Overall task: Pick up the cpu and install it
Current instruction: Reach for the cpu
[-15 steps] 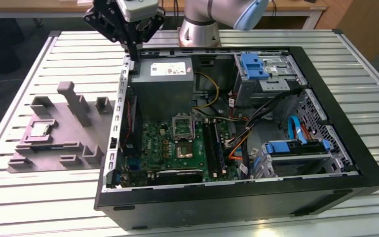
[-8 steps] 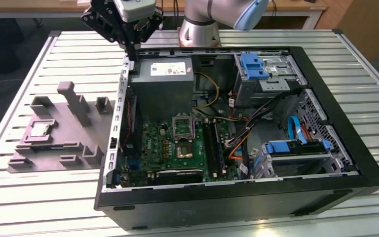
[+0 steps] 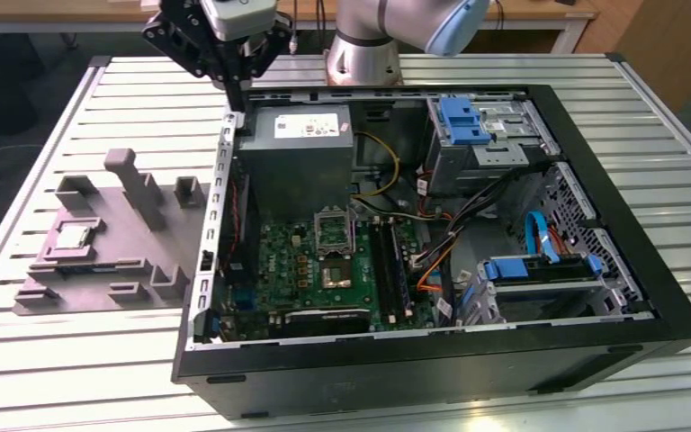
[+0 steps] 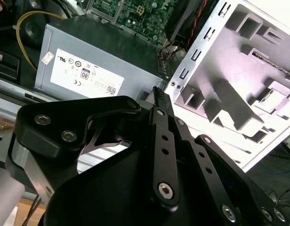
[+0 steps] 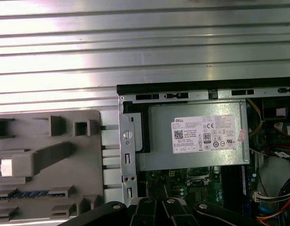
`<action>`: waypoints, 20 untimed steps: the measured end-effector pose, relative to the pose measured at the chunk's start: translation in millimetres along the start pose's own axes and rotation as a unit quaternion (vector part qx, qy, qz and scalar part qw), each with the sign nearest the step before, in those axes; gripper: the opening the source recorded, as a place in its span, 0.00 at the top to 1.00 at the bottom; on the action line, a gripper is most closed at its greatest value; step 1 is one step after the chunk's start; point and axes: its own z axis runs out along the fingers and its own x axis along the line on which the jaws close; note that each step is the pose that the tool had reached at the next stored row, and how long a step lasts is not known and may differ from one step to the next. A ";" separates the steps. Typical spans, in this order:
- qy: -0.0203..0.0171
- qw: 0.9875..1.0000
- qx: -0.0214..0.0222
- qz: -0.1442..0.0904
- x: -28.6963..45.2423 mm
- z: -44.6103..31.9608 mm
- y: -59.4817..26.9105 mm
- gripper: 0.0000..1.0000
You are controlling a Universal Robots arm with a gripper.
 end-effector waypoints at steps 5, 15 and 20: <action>0.000 1.000 0.000 0.000 1.4 0.0 -0.1 0.89; 0.000 1.000 0.000 0.000 3.7 -0.1 -0.3 0.89; 0.000 1.000 0.000 0.000 5.4 -0.1 -0.4 0.89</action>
